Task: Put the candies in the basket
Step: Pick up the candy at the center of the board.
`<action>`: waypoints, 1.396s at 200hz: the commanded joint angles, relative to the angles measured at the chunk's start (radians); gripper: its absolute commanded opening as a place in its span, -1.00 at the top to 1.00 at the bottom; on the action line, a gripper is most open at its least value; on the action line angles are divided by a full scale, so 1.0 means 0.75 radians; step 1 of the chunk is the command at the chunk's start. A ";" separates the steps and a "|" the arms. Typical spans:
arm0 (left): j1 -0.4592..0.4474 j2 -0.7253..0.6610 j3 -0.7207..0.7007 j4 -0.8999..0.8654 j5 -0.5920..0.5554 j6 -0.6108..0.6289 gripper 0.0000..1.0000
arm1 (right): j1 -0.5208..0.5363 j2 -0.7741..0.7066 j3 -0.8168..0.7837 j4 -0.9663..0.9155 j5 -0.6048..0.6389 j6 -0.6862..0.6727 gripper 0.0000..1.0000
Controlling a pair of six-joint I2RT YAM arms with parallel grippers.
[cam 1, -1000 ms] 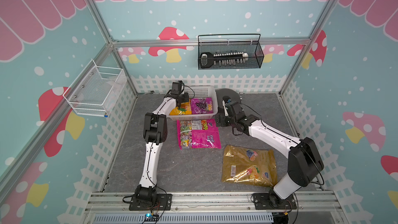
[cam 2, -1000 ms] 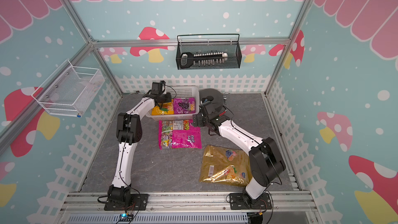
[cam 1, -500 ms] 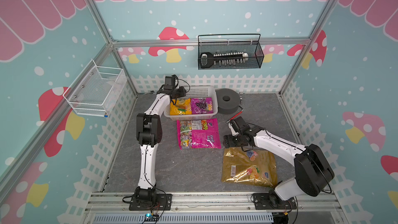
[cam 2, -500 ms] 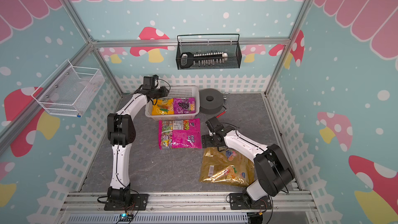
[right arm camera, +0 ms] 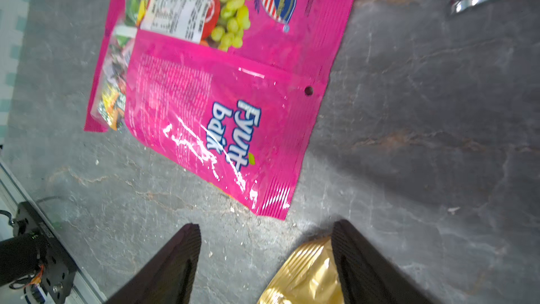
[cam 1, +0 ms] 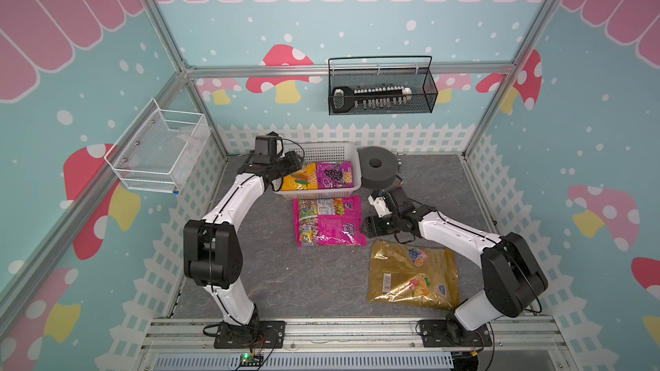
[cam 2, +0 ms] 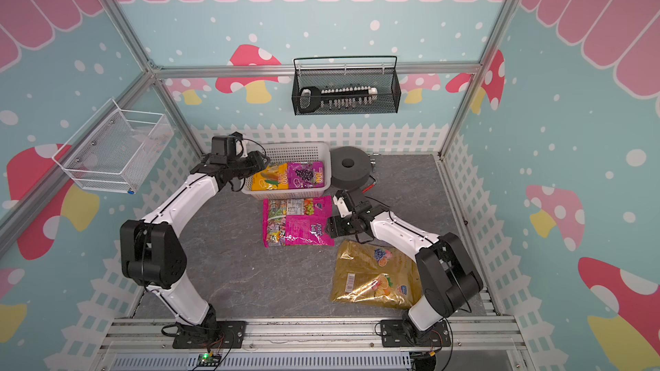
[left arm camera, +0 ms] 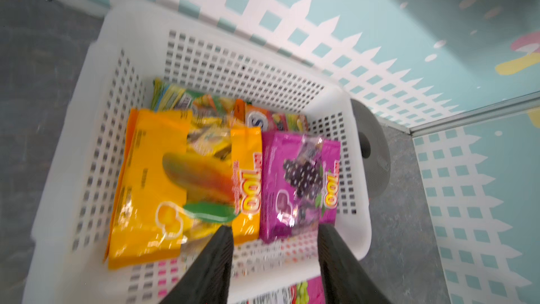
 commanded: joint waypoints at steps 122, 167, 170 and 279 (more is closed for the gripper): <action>0.000 -0.331 -0.859 0.143 0.131 -0.110 -0.02 | -0.197 0.498 0.064 0.676 -0.239 0.008 -0.29; 0.000 -0.233 -0.905 0.177 0.086 -0.117 0.07 | -0.205 0.626 0.120 0.762 -0.315 0.065 -0.27; 0.001 -0.223 -0.905 0.177 0.086 -0.116 0.09 | -0.207 0.633 0.122 0.773 -0.329 0.067 -0.28; -0.006 -0.182 -0.985 0.210 -0.074 -0.149 0.43 | -0.226 0.800 0.192 0.888 -0.762 0.163 -0.36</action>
